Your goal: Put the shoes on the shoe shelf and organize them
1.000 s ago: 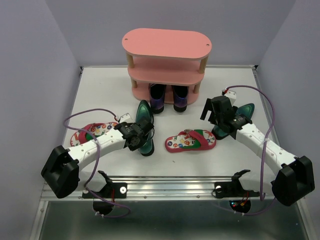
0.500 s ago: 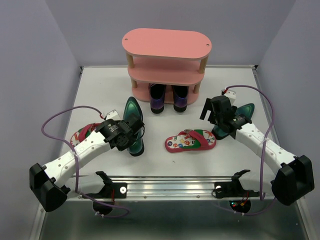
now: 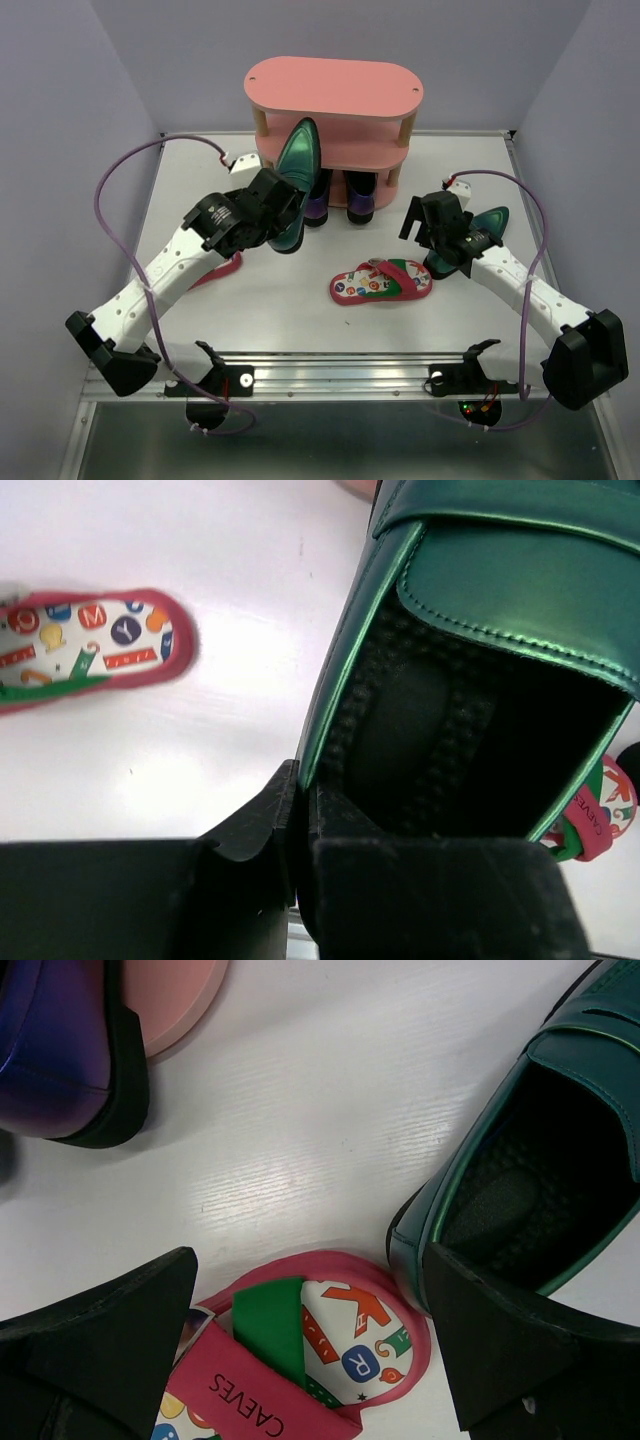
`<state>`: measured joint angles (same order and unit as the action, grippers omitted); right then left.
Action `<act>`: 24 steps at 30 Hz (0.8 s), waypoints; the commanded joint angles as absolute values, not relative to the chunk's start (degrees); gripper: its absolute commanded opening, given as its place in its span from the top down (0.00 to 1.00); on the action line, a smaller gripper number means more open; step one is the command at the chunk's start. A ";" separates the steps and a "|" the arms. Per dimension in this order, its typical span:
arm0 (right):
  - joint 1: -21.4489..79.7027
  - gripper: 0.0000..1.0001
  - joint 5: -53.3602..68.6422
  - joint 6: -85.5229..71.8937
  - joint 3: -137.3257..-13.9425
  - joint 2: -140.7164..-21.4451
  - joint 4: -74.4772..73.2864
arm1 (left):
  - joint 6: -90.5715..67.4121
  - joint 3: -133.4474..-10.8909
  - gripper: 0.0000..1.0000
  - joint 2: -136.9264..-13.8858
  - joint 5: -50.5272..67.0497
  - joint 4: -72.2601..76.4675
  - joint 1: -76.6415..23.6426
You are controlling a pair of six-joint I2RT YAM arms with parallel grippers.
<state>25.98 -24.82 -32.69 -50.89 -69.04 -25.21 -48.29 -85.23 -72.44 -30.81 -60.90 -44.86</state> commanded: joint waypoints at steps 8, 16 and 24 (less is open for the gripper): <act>26.28 0.00 -26.19 -31.29 -53.17 -67.76 -23.99 | -31.91 -100.80 1.00 -83.66 -32.26 -53.44 -39.82; 26.28 0.00 -26.45 -31.46 -53.26 -67.24 -24.52 | -28.83 -106.69 1.00 -89.38 -30.15 -50.19 -36.30; 26.28 0.00 -26.81 -31.64 -53.09 -66.53 -25.22 | -26.98 -114.95 1.00 -96.76 -29.09 -49.31 -32.88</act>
